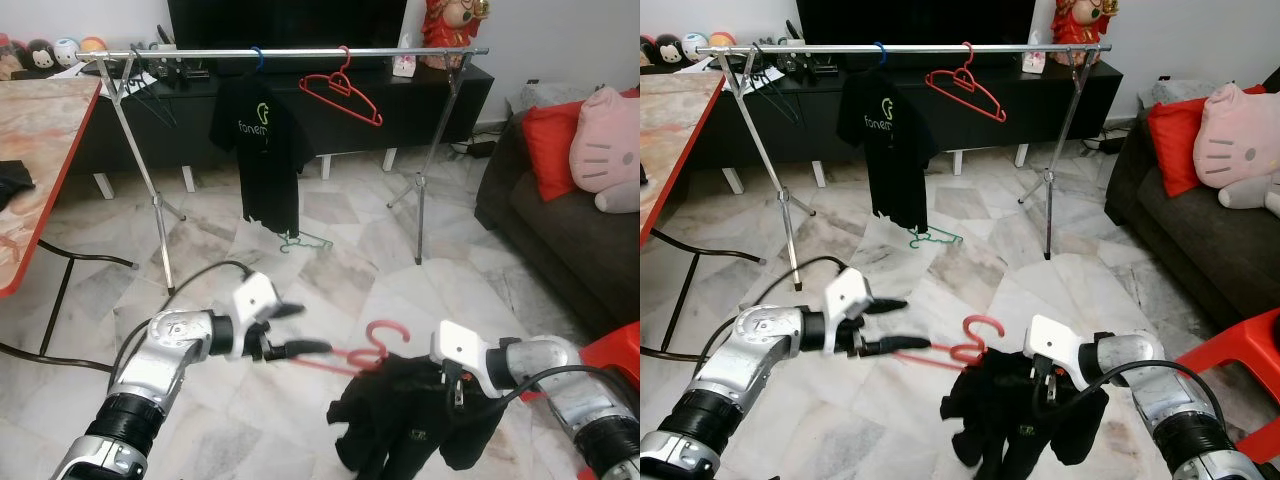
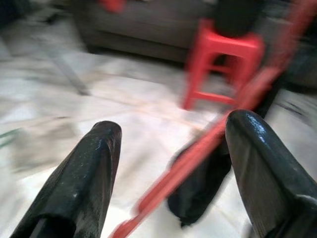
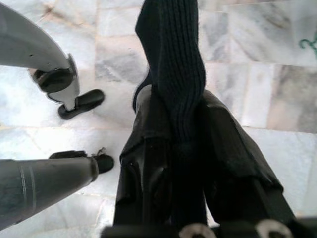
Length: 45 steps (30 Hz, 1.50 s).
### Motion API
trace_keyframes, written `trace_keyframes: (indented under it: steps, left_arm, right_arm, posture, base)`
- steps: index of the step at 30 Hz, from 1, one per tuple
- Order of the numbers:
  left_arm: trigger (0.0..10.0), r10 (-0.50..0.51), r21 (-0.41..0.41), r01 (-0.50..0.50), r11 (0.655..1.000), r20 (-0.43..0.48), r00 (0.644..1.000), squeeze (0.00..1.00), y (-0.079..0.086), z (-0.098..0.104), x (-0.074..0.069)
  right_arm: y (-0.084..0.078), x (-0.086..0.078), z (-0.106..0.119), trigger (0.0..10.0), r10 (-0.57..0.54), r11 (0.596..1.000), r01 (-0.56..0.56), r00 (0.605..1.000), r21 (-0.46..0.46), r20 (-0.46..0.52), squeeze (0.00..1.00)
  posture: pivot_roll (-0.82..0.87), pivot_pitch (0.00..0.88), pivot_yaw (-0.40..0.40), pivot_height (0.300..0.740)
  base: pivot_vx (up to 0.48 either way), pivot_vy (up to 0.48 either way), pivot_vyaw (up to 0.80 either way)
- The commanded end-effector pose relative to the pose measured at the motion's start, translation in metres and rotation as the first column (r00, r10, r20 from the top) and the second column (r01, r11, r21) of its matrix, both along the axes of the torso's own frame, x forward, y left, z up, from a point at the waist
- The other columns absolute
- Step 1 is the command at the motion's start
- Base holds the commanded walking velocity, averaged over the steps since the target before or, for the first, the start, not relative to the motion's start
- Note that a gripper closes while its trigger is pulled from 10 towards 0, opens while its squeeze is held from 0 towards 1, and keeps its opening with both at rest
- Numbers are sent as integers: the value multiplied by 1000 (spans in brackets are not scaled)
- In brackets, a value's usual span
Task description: Hang hanger
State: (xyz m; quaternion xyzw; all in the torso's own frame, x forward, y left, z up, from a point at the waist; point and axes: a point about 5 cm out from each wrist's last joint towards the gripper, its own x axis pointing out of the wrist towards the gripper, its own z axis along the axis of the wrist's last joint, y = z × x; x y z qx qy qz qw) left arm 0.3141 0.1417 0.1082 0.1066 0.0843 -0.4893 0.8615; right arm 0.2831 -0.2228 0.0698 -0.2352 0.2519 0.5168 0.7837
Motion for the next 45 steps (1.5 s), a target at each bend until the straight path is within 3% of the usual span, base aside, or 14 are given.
trace_keyframes:
  steps: [1, 3, 4, 5, 6, 8, 11, 17, 19, 20, 22, 27, 31, 45]
  left_arm:
    - [10000, 98, -2, -98, 995, 61, 993, 1000, 4, 6, 9]
    - [10000, 239, -29, -237, 971, 101, 966, 1000, 12, 8, 17]
    - [10000, 333, -64, -327, 943, 115, 936, 1000, 20, 9, 20]
    - [10000, 407, -98, -397, 912, 107, 907, 0, 28, 9, 22]
    - [10000, 485, -138, -472, 871, 92, 869, 0, 37, 8, 22]
    - [10000, 516, -144, -502, 853, 84, 852, 0, 40, 4, 20]
    - [10000, 518, -137, -506, 852, 73, 852, 0, 37, -2, 17]
    - [10000, 567, -148, -556, 818, 39, 823, 0, 30, -18, 10]
    - [10000, 533, -136, -528, 838, 0, 846, 0, 23, -24, 6]
    - [10000, 463, -121, -467, 876, -59, 884, 0, 11, -31, -1]
    - [10000, 380, -81, -386, 919, -86, 921, 0, -2, -38, -8]
    - [10000, 218, -47, -224, 973, -105, 970, 0, -28, -46, -21]
    - [10000, 200, -15, -202, 979, -83, 976, 0, -34, -47, -22]
    - [10000, 313, 52, -313, 948, 6, 950, 0, -24, -44, -9]
  right_arm:
    - [-7, 10, 16, 0, -39, 999, 37, 997, 23, 70, 0]
    - [-11, 15, 21, 0, -70, 997, 69, 993, 22, 96, 0]
    - [-12, 19, 27, 0, -87, 996, 84, 989, 27, 124, 0]
    - [-13, 23, 33, 0, -99, 995, 95, 984, 35, 148, 0]
    - [-11, 28, 43, 0, -105, 994, 97, 978, 53, 181, 0]
    - [-7, 32, 49, 0, -98, 994, 86, 973, 69, 208, 0]
    - [-3, 36, 56, 0, -94, 994, 78, 967, 76, 238, 0]
    - [7, 45, 74, 0, -89, 992, 57, 949, 111, 304, 0]
    - [13, 47, 81, 0, -81, 990, 38, 943, 139, 322, 0]
    - [19, 48, 88, 0, -62, 988, 9, 938, 155, 342, 0]
    - [25, 47, 92, 0, -35, 988, -22, 933, 152, 359, 0]
    - [31, 46, 110, 0, 8, 986, -75, 912, 149, 409, 0]
    - [34, 44, 128, 0, 13, 975, -107, 901, 192, 434, 0]
    - [34, 31, 146, 0, 132, 970, -208, 887, 128, 442, 0]
  posture:
    - [-86, 0, -80, 740]
    - [-94, 0, -77, 740]
    - [-95, 0, -77, 740]
    - [-94, 0, -79, 740]
    - [-96, 0, -79, 740]
    - [-97, 0, -79, 740]
    - [-91, 0, -76, 740]
    - [-93, 0, -72, 740]
    - [-90, 0, -71, 740]
    - [-83, 0, -72, 740]
    - [-82, 0, -73, 740]
    - [-90, 0, -71, 740]
    - [-89, 0, -73, 740]
    - [-92, 0, -88, 740]
  base:
    - [0, 0, 0]
    - [0, 0, 0]
    - [0, 0, 0]
    - [0, 0, 0]
    - [0, 0, 0]
    - [0, 0, 0]
    - [0, 0, 0]
    - [0, 0, 0]
    - [0, 0, 0]
    - [0, 0, 0]
    - [0, 0, 0]
    - [0, 0, 0]
    - [0, 0, 0]
    - [0, 0, 0]
